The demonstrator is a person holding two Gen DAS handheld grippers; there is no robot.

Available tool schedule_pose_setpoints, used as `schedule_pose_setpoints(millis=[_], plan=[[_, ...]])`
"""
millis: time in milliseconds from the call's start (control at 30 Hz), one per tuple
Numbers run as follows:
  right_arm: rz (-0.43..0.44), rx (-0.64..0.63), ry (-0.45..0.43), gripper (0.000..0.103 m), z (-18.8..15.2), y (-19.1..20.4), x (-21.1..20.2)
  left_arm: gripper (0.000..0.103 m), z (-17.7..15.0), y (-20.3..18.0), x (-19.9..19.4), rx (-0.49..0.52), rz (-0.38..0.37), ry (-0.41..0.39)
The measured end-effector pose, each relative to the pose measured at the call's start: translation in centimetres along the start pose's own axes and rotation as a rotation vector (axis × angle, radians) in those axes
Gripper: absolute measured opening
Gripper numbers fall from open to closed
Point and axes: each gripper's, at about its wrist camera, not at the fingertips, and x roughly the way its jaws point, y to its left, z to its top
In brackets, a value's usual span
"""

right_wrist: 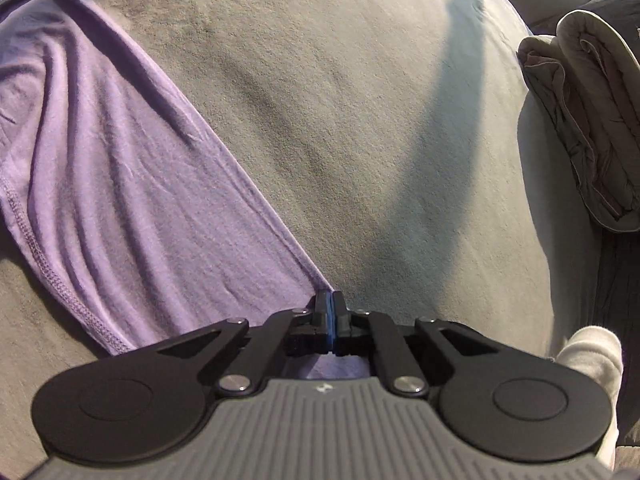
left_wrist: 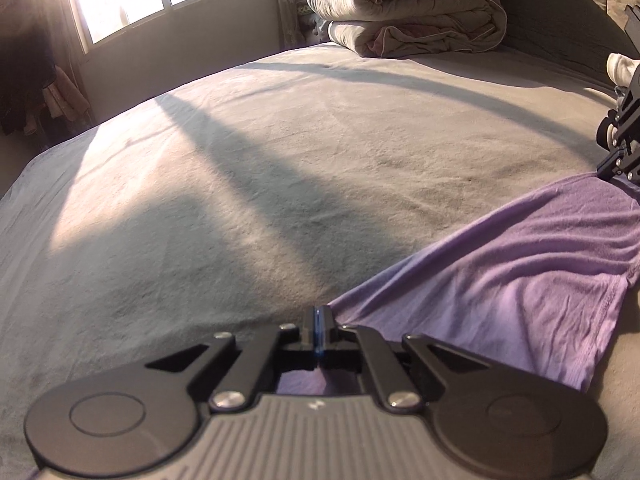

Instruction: Fold clothes

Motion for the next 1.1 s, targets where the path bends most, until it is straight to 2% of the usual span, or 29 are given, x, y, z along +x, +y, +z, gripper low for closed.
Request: schedule_pose_setpoints(millis=[67, 233, 267, 333, 400, 433, 500, 533, 567, 633, 667, 733, 833, 1000, 1033, 1100], plan=[[-0.055, -0.021, -0.016, 0.004, 0.0, 0.4, -0.5, 0.0, 0.0, 0.5, -0.2, -0.047, -0.005, -0.013], [-0.239, 0.056, -0.092, 0.004, 0.6, -1.5, -1.4, 0.0, -0.1, 1.5, -0.5, -0.119, -0.005, -0.049], [-0.227, 0.079, -0.098, 0.004, 0.7, -1.8, -1.6, 0.0, -0.1, 1.4, -0.3, -0.115, -0.013, -0.039], [-0.134, 0.114, -0.116, 0.004, 0.8, -2.4, -2.2, 0.0, -0.2, 1.3, 0.2, -0.101, -0.026, -0.022], [-0.069, 0.066, -0.099, 0.007, 1.1, -2.2, -2.9, 0.0, -0.3, 0.8, 0.2, -0.058, -0.019, -0.023], [-0.037, 0.041, -0.09, 0.012, 1.1, -2.0, -3.2, 0.0, -0.3, 0.6, 0.2, -0.037, -0.016, -0.024], [0.011, -0.027, -0.057, 0.037, 0.3, -1.9, -3.7, 0.0, -0.3, 0.6, 0.2, -0.02, -0.019, -0.023], [0.023, -0.065, -0.052, 0.053, 0.6, -1.2, -4.0, 0.0, -0.3, 0.8, 0.2, -0.022, -0.024, -0.023], [0.027, -0.08, -0.038, 0.054, 0.7, -1.1, -3.6, 0.0, -0.3, 0.9, 0.2, -0.024, -0.027, -0.023], [0.034, -0.112, -0.011, 0.053, 0.9, -0.9, -2.8, 0.0, -0.5, 0.9, 0.3, -0.027, -0.026, -0.028], [0.037, -0.128, 0.003, 0.047, 1.1, -0.8, -2.4, 0.0, -0.6, 0.8, 0.3, -0.026, -0.023, -0.032], [0.044, -0.159, 0.03, 0.042, 1.3, -0.6, -1.6, 0.0, -0.9, 0.4, 0.4, -0.012, -0.009, -0.045], [0.055, -0.206, 0.072, 0.042, 1.7, -0.3, -0.4, 0.0, -1.2, -0.1, 0.4, 0.018, 0.011, -0.064], [0.071, -0.271, 0.134, 0.042, 2.3, 0.2, 1.3, 0.0, -1.2, -0.1, 0.5, -0.002, 0.017, -0.079], [0.074, -0.273, 0.142, 0.04, 2.5, 0.2, 1.4, 0.0, -1.2, -0.1, 0.5, -0.006, 0.017, -0.081], [0.103, -0.265, 0.148, 0.017, 2.3, 0.6, 1.4, 0.0, -1.3, 0.0, 0.4, -0.018, 0.015, -0.085]])
